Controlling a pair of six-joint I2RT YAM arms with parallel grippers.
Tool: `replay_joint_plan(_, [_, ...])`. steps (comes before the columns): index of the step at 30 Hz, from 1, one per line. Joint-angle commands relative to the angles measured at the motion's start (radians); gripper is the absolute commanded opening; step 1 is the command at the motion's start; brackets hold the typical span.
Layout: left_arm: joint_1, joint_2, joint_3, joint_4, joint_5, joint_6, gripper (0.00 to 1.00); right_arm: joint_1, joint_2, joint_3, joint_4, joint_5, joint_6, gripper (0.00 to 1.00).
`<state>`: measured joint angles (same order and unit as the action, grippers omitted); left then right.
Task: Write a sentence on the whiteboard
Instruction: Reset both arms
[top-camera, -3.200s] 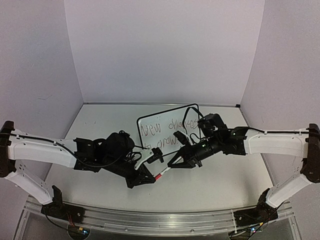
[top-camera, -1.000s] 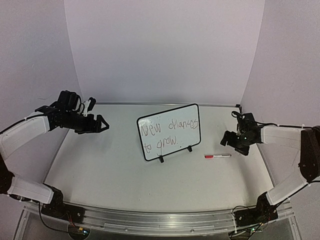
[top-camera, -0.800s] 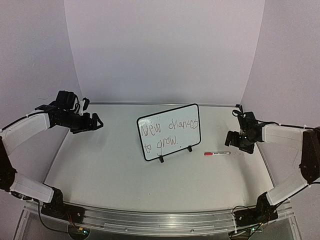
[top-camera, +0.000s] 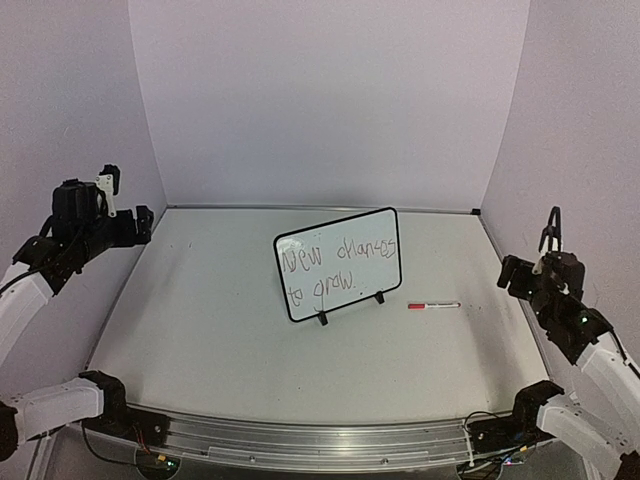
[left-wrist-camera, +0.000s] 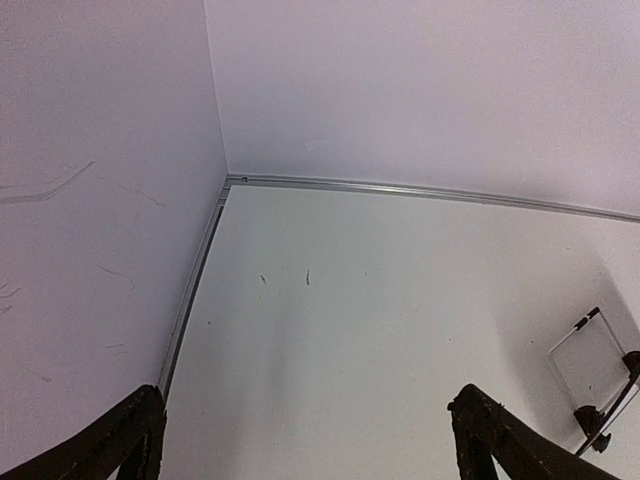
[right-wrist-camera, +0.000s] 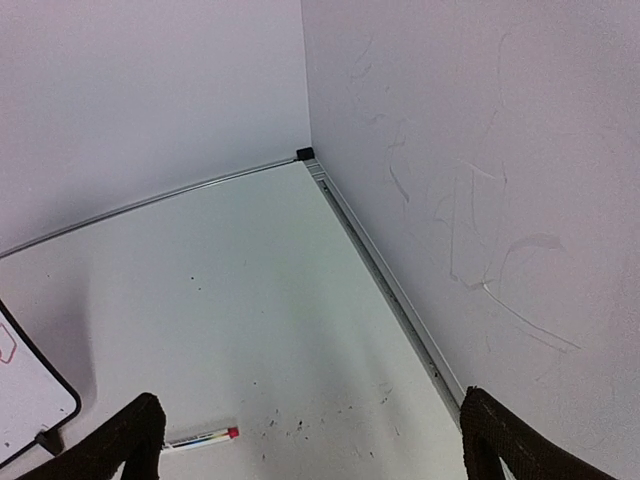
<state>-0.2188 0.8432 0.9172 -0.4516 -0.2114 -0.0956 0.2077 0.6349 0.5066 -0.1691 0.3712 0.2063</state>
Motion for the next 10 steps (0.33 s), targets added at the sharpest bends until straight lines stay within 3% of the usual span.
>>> replay_joint_plan(1, [0.003,0.005,-0.003,0.049,-0.017,0.023,1.0,-0.004,-0.089,-0.031,0.078,0.04,-0.061,0.98])
replay_joint_plan(10, [0.002,0.019,0.003,0.036,-0.018,0.016,1.0,-0.004,-0.083,-0.019,0.058,0.044,-0.072,0.98])
